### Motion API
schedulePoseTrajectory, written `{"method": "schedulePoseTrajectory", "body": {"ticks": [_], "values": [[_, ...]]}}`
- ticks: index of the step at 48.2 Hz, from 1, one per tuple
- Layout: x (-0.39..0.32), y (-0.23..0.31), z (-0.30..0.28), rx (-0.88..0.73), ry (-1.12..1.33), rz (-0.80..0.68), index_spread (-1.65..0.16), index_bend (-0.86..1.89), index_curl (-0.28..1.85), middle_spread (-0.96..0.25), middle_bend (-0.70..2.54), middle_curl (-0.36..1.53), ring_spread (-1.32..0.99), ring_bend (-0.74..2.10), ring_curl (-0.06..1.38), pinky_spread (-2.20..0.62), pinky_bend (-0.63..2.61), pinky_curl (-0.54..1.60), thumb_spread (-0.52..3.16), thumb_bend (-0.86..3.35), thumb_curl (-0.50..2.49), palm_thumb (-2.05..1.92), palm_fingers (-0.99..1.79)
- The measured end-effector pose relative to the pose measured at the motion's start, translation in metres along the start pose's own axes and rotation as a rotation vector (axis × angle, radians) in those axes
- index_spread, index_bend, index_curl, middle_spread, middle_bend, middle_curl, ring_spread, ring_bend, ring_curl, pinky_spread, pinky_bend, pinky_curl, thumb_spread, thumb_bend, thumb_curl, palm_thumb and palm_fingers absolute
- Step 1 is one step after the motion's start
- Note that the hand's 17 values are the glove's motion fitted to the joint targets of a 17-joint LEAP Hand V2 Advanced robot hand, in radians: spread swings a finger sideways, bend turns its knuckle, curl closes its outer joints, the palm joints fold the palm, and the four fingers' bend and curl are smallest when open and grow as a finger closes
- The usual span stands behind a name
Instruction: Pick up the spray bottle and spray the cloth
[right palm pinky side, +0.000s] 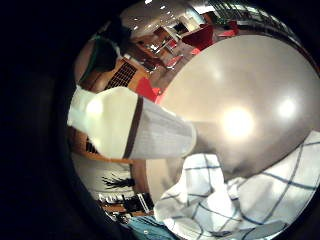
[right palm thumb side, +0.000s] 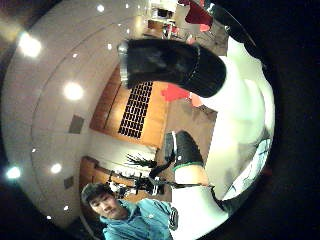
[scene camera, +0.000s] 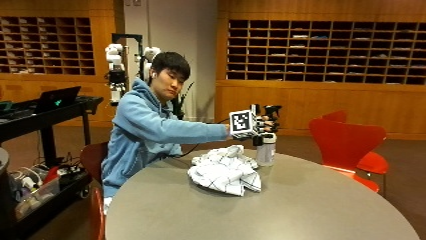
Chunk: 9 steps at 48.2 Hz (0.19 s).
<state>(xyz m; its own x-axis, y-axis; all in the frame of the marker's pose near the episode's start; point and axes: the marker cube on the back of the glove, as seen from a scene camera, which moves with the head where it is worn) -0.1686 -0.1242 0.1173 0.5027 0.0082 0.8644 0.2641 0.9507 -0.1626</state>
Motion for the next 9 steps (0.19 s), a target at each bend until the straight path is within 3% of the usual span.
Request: {"method": "schedulePoseTrajectory", "body": {"ticks": [9], "values": [[-0.006, 0.022, -0.041, 0.036, -0.063, -0.012, -0.28, 0.08, 0.29, -0.09, 0.29, 0.40, -0.10, 0.46, 0.39, 0.06, 0.44, 0.40, 0.86, -0.04, 0.61, 0.70, 0.54]]}}
